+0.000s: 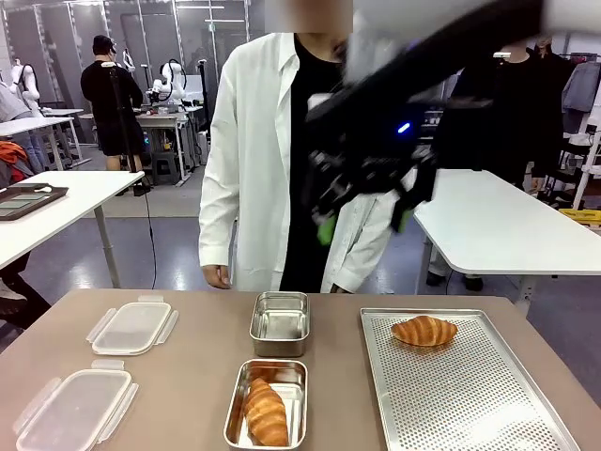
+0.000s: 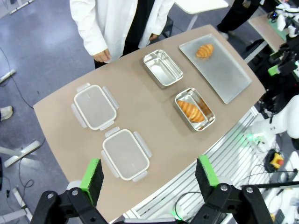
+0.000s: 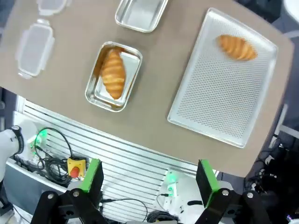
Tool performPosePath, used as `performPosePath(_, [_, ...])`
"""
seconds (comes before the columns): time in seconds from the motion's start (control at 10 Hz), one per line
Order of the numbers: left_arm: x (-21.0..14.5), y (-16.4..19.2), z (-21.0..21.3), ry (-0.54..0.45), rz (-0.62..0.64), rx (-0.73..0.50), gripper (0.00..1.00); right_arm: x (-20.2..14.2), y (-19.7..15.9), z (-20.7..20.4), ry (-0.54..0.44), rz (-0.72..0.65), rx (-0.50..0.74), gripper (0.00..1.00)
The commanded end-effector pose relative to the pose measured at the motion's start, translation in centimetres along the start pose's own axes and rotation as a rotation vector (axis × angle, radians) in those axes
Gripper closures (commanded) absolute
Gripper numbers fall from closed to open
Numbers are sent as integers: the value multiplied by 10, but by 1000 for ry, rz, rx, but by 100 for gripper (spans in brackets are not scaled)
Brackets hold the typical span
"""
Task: Place the bread into the airtight container.
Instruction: Pick up a Butter Roll and place it into an empty Airtight Container.
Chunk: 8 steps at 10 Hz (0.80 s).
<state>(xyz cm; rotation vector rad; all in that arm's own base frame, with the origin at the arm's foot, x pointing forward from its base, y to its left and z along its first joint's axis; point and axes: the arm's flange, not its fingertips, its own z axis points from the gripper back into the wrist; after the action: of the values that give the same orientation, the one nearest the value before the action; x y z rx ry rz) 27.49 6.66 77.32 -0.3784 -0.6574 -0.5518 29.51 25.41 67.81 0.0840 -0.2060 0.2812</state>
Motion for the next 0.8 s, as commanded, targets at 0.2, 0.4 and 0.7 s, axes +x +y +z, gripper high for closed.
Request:
performPosePath(0.2, [0,-1,1,2,-21,-14,0,-5,-107,10,-91,135,44,0])
performPosePath(0.4, [0,-1,1,2,-21,-14,0,24,-173,-30,-102,168,84,0])
performPosePath(0.7, [0,-1,1,2,-21,-14,0,79,-214,-132,-46,174,148,0])
